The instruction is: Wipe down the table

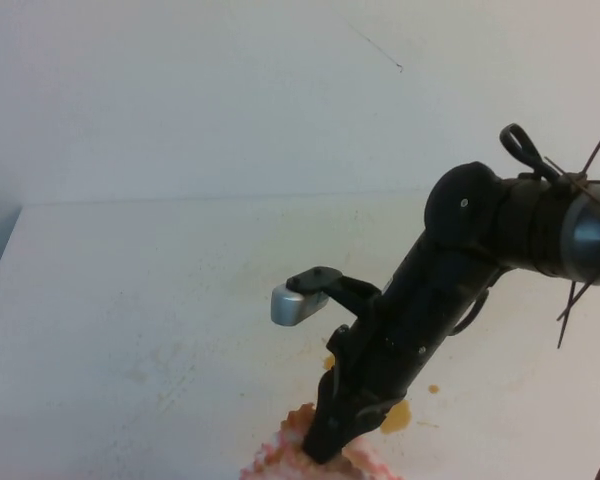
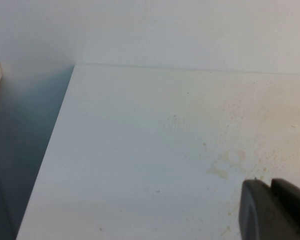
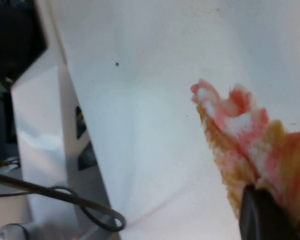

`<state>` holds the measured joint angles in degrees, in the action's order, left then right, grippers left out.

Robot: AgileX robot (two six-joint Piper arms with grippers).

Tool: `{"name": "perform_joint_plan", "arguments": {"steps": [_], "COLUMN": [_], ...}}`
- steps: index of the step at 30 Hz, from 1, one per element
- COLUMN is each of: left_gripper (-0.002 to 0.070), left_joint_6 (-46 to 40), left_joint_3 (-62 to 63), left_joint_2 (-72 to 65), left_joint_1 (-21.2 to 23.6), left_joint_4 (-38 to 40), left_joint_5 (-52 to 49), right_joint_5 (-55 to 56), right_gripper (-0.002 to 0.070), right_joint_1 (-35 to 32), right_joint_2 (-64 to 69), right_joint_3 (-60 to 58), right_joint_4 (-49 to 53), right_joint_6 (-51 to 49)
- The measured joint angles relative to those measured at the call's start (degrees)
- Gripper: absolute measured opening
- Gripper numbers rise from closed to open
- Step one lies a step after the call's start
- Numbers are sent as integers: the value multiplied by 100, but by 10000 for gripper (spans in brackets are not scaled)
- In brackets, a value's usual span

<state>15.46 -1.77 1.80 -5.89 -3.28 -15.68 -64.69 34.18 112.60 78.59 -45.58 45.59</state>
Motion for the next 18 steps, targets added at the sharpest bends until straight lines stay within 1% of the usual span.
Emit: {"name": "perform_joint_plan", "arguments": {"steps": [1, 3, 7, 8, 9, 12, 15, 18], "left_gripper": [0, 0, 0, 0, 0, 0, 0, 0], "left_joint_6": [0, 0, 0, 0, 0, 0, 0, 0], "left_joint_3": [0, 0, 0, 0, 0, 0, 0, 0], "left_joint_2": [0, 0, 0, 0, 0, 0, 0, 0], "left_joint_1": [0, 0, 0, 0, 0, 0, 0, 0], "left_joint_4": [0, 0, 0, 0, 0, 0, 0, 0], "left_joint_5": [0, 0, 0, 0, 0, 0, 0, 0], "right_joint_5": [78, 230, 627, 743, 833, 1152, 1348, 1371], "right_gripper": [48, 104, 285, 323, 345, 384, 396, 407], "right_joint_1": [16, 25, 25, 25, 25, 25, 25, 25], "right_joint_2": [4, 18, 38, 38, 38, 38, 38, 38], "right_joint_3": [0, 0, 0, 0, 0, 40, 239, 595], "right_joint_4": [140, 430, 942, 1000, 1042, 1148, 1369, 1811], "right_joint_6": [-28, -143, -441, -467, -492, -544, -634, -882]}}
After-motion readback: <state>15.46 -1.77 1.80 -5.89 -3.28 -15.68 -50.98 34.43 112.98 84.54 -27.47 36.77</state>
